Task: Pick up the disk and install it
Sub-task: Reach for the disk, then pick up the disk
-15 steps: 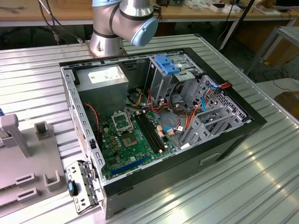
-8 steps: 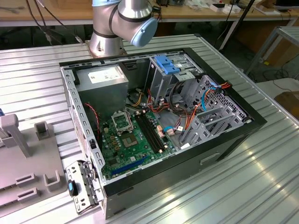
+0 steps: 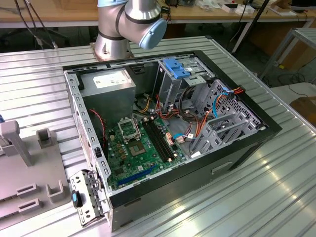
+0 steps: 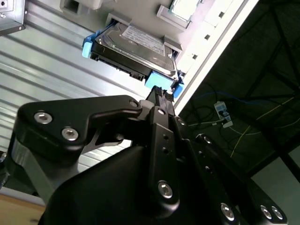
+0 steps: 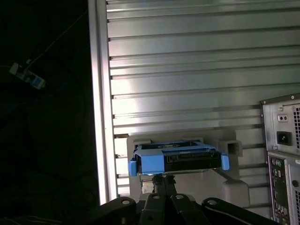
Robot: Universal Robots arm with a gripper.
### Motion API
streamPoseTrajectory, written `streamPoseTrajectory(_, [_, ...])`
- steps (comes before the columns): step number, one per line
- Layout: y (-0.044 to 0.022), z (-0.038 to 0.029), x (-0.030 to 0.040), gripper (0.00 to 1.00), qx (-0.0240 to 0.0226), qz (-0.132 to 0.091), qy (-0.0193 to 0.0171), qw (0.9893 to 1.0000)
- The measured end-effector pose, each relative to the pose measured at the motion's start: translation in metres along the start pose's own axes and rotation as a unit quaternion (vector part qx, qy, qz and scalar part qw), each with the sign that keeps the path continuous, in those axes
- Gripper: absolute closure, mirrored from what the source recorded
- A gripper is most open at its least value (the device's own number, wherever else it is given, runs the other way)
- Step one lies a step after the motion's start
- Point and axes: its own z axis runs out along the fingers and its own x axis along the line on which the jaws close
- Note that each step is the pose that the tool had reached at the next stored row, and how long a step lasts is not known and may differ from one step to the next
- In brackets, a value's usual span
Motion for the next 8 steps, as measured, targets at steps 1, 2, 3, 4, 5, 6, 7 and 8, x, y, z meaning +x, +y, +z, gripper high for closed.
streamPoseTrajectory(1, [-0.0001, -0.0001, 0.0, 0.89, 0.0, 0.0, 0.0001, 1.0])
streamPoseTrajectory(2, [-0.0001, -0.0001, 0.0, 0.89, 0.0, 0.0, 0.0, 1.0])
streamPoseTrajectory(3, [-0.0002, 0.0, 0.0, 0.89, 0.0, 0.0, 0.0, 1.0])
streamPoseTrajectory(4, [-0.0003, 0.0, 0.0, 0.89, 0.0, 0.0, 0.0, 1.0])
streamPoseTrajectory(5, [-0.0003, 0.0, 0.0, 0.89, 0.0, 0.0, 0.0, 1.0])
streamPoseTrajectory(6, [-0.0003, -0.0001, 0.0, 0.89, -0.0001, -0.004, 0.0002, 1.0])
streamPoseTrajectory(7, [-0.0003, -0.0001, 0.0001, 0.89, -0.0002, -0.007, 0.0003, 1.0])
streamPoseTrajectory(8, [-0.0003, -0.0001, 0.0001, 0.89, -0.0002, -0.011, 0.0005, 0.9999])
